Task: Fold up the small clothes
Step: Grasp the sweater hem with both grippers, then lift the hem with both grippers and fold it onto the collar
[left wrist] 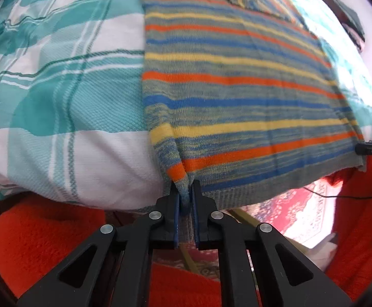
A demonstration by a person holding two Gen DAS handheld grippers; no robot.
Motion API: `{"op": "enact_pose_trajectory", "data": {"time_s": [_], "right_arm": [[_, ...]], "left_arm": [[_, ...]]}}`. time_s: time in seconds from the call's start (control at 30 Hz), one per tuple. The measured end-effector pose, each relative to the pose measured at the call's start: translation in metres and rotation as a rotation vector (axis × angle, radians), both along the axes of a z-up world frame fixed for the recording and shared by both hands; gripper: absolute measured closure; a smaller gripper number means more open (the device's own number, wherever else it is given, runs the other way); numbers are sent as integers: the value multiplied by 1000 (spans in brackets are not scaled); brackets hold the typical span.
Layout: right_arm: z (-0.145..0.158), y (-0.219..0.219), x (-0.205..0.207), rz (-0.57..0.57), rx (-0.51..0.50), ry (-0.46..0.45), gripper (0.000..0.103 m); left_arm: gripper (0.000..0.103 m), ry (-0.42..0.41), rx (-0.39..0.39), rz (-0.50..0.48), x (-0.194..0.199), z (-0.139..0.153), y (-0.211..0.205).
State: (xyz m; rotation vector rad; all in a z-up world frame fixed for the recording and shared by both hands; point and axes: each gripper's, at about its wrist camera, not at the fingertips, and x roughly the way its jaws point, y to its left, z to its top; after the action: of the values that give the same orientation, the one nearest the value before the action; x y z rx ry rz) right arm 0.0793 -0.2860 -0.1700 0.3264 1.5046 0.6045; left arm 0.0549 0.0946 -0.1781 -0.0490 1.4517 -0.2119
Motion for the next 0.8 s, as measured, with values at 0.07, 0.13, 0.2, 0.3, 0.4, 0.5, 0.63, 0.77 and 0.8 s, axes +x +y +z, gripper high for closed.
{"op": "enact_pose_trajectory", "data": {"time_s": [0.07,0.13,0.2,0.3,0.4,0.5,0.63,0.77,0.8], "right_arm": [[9,-11,1,-70,91,3,94],[17,-20,4,-135,180,-8,94],[24,-25,11,-177,235,-31,94],[33,-31,29,-247,314,-75,94],[38,-37,61,-324,349,-128,95],[42,-45,102,-395,336,-197,95],[44,-68,170,-509,362,-241,96],[39,-77,248,-580,355,-257,96],[36,-76,267,-588,340,-263,96]], "left_arm": [[97,-12,-29,9,0,12,3],[97,-30,-72,20,4,24,6],[97,-46,-126,43,10,35,11],[97,-82,-228,106,36,50,19],[97,-144,-310,187,76,60,32],[97,-201,-343,273,132,61,39],[97,-220,-394,356,208,58,51],[97,-253,-334,373,294,56,40],[97,-254,-316,362,312,53,35]]}}
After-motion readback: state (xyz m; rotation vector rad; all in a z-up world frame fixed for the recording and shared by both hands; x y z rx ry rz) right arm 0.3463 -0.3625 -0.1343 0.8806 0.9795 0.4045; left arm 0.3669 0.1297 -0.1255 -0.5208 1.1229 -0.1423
